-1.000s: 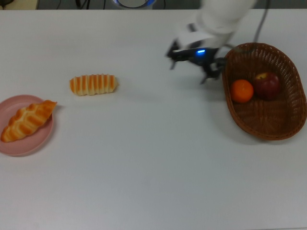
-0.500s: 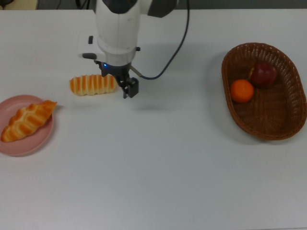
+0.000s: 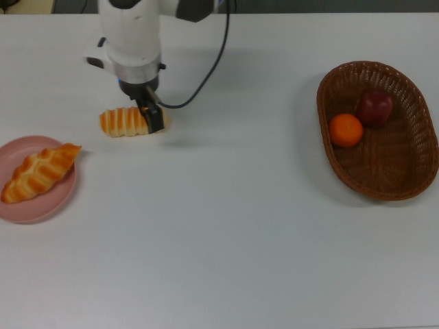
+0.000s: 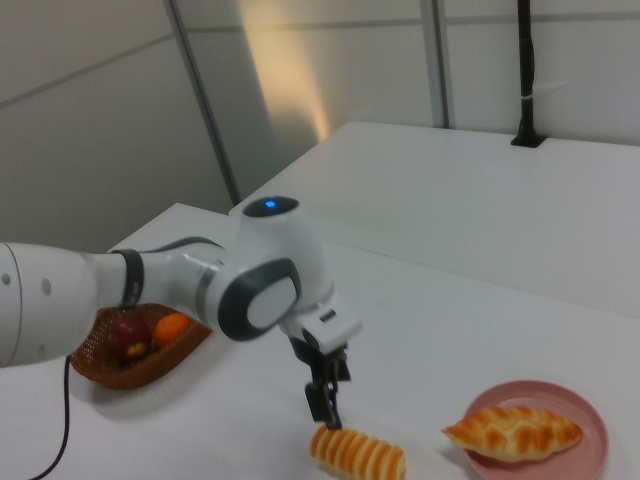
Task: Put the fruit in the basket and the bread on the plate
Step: 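Move the gripper to the striped bread roll and grasp it, then lift the striped roll and lower it onto the pink plate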
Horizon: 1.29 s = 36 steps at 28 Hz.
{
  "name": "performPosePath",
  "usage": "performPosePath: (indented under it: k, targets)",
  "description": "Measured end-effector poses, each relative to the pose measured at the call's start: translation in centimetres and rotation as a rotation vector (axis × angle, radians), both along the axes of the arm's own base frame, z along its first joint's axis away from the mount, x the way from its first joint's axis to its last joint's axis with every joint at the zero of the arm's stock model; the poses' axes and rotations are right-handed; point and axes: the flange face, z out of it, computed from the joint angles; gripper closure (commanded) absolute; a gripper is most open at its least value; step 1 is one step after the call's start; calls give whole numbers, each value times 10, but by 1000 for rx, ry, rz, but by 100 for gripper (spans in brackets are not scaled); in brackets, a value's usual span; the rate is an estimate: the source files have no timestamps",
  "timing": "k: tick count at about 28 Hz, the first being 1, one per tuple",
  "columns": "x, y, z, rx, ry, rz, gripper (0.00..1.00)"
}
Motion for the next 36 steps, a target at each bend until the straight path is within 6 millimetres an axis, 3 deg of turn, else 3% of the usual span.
performPosePath:
  k: [5, 13, 14, 16, 17, 18, 19, 20, 27, 36]
  targets:
    - [-10, -25, -26, 2, 17, -27, 0]
    - [-14, -24, -71, -3, 55, -15, 0]
    - [-14, -24, -74, -4, 58, -14, 6]
    - [-13, -24, -79, -5, 59, -12, 25]
    - [-13, -25, -80, -6, 57, -11, 60]
    - [-12, -25, -81, -6, 53, -9, 80]
    - [-12, -25, -81, -6, 50, -7, 97]
    - [-12, -27, -80, -7, 47, -4, 100]
    - [-6, -62, -55, 15, -11, -27, 100]
    - [15, -141, 31, 83, -167, -133, 100]
